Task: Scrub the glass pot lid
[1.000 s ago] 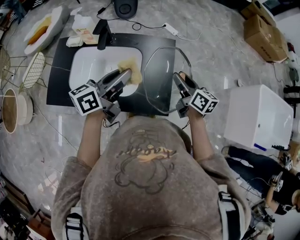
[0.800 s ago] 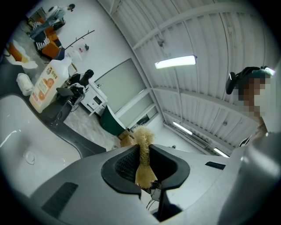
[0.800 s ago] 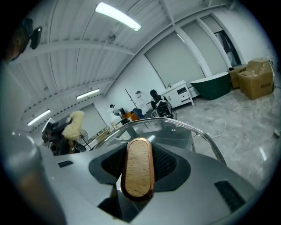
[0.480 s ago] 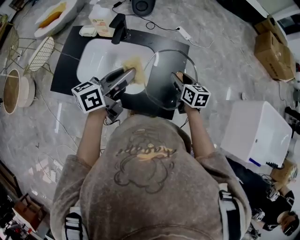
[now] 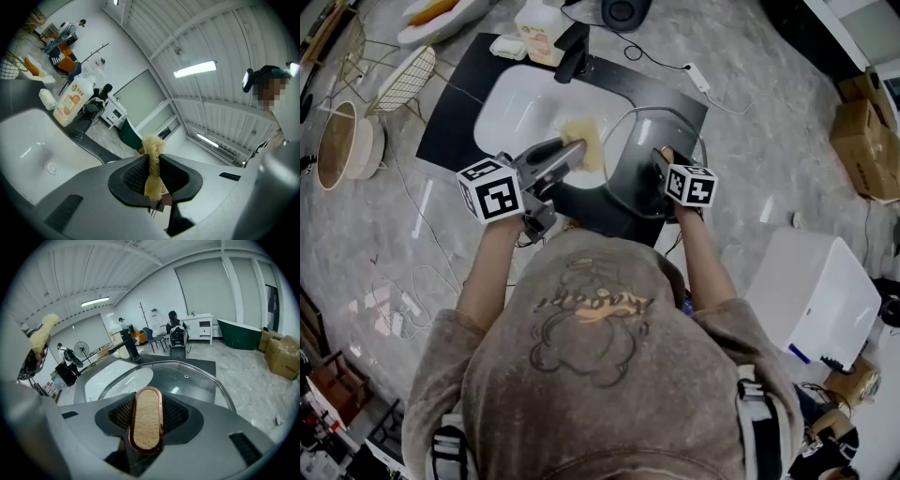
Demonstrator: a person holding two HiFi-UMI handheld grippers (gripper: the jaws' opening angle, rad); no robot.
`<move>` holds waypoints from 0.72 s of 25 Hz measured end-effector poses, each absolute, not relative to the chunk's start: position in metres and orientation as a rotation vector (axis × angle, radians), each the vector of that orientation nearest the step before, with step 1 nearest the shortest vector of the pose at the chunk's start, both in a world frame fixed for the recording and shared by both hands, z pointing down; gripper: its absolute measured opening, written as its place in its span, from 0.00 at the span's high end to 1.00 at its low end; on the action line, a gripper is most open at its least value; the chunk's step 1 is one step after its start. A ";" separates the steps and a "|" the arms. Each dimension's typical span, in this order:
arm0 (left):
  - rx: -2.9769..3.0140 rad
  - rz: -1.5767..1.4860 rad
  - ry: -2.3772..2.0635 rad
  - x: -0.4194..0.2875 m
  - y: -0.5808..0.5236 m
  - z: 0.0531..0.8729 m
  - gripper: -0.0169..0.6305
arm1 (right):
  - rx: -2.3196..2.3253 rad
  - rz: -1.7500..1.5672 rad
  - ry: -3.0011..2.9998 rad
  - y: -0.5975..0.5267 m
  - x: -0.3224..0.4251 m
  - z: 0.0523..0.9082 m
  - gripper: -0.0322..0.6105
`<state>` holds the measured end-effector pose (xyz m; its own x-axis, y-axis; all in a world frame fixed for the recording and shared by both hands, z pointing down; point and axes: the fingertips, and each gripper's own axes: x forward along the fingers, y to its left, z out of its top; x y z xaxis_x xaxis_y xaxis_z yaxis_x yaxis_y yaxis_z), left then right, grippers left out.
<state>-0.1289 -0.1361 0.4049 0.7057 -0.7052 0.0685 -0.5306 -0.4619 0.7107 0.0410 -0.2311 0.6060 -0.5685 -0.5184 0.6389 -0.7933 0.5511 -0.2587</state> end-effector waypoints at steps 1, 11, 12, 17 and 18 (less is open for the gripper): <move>2.170 -0.303 -0.942 -0.130 -0.137 0.406 0.86 | 1.053 0.740 -2.279 -0.233 0.040 0.610 0.68; 2.159 -0.298 -0.956 -0.129 -0.139 0.408 0.86 | 1.013 0.697 -2.176 -0.234 0.034 0.631 0.68; 2.158 -0.300 -0.953 -0.129 -0.140 0.408 0.86 | 1.003 0.689 -2.171 -0.233 0.032 0.632 0.68; 2.158 -0.298 -0.942 -0.124 -0.143 0.410 0.86 | 0.995 0.674 -2.157 -0.233 0.033 0.634 0.68; 2.159 -0.295 -0.939 -0.123 -0.143 0.410 0.86 | 0.999 0.672 -2.151 -0.233 0.034 0.634 0.68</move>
